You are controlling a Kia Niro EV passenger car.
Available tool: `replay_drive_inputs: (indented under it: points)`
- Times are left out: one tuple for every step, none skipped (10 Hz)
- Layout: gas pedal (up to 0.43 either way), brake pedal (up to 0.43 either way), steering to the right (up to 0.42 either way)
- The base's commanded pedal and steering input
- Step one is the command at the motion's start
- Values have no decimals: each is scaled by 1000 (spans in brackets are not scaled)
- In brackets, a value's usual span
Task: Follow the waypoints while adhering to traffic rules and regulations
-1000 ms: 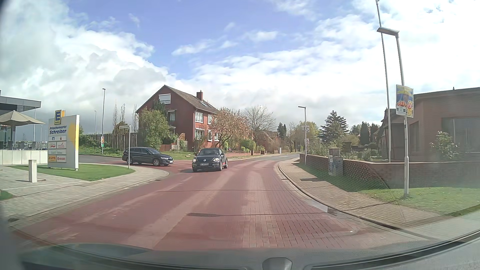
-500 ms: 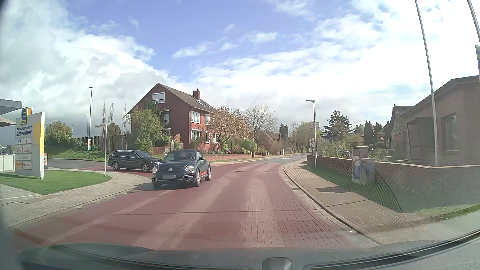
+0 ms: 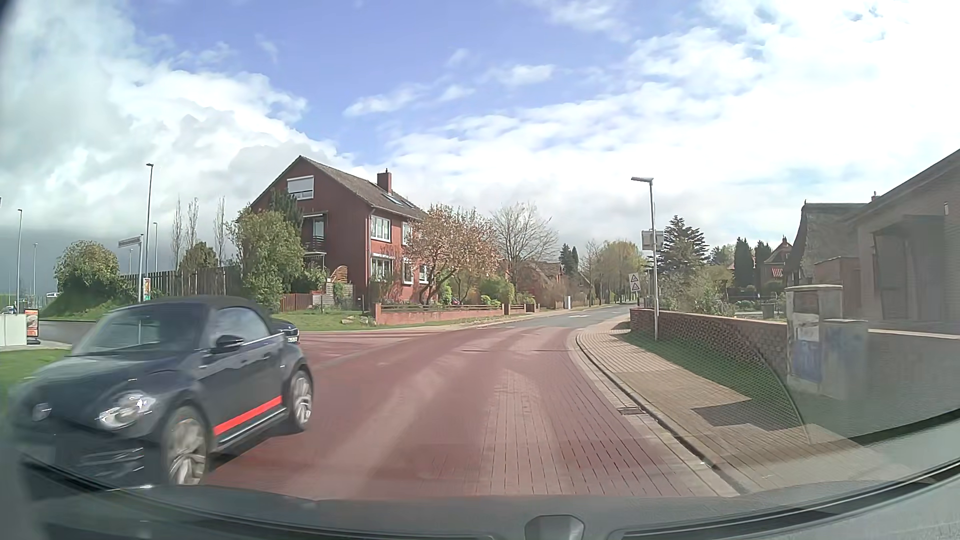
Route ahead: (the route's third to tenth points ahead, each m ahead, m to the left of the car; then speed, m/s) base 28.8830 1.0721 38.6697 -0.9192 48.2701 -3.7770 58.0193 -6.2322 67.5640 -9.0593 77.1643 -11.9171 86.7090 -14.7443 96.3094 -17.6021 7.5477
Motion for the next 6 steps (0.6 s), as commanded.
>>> replay_drive_inputs:
  points:
    - [169, 0, 1]
    - [150, 0, 1]
    - [138, 0, 1]
    - [138, 0, 2]
    - [138, 0, 2]
    - [150, 0, 4]
